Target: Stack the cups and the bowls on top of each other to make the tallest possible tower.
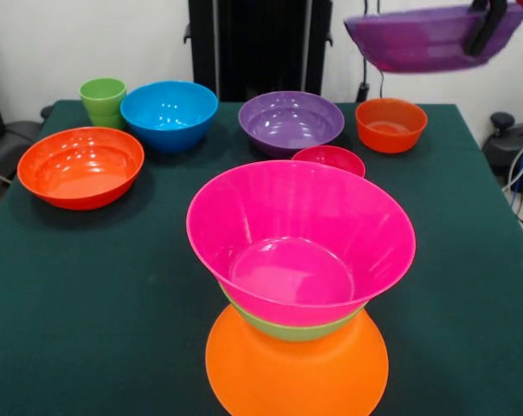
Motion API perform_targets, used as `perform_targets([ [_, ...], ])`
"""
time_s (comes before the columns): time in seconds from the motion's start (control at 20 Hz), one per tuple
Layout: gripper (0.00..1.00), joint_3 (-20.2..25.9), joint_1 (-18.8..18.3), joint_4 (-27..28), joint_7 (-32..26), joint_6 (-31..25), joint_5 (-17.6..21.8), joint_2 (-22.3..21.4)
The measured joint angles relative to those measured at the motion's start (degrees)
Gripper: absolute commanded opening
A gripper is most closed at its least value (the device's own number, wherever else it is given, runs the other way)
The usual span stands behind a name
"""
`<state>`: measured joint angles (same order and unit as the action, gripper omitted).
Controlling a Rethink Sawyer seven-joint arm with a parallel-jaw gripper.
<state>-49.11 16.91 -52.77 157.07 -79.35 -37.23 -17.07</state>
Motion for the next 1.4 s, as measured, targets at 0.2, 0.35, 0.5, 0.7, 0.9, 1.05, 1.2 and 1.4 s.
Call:
perform_targets([
  [0.2, 0.00, -2.8, -3.9, 7.5, 0.0, -5.9, -0.3, 1.7],
  [0.35, 0.00, -6.7, -9.3, 16.9, 0.1, -13.0, -1.9, 4.3],
  [0.5, 0.00, -10.8, -14.0, 24.6, 0.9, -18.2, -5.2, 6.8],
  [0.7, 0.00, -16.8, -19.3, 32.6, 2.2, -22.3, -10.8, 9.9],
  [0.9, 0.00, -22.8, -23.0, 37.8, 3.5, -23.1, -16.9, 12.3],
  [1.05, 0.00, -27.3, -25.3, 40.6, 4.1, -23.1, -21.8, 13.7],
  [1.2, 0.00, -33.8, -27.8, 43.2, 4.7, -23.1, -28.7, 15.2],
  [1.4, 0.00, -44.1, -30.9, 45.3, 5.0, -23.1, -39.3, 16.5],
])
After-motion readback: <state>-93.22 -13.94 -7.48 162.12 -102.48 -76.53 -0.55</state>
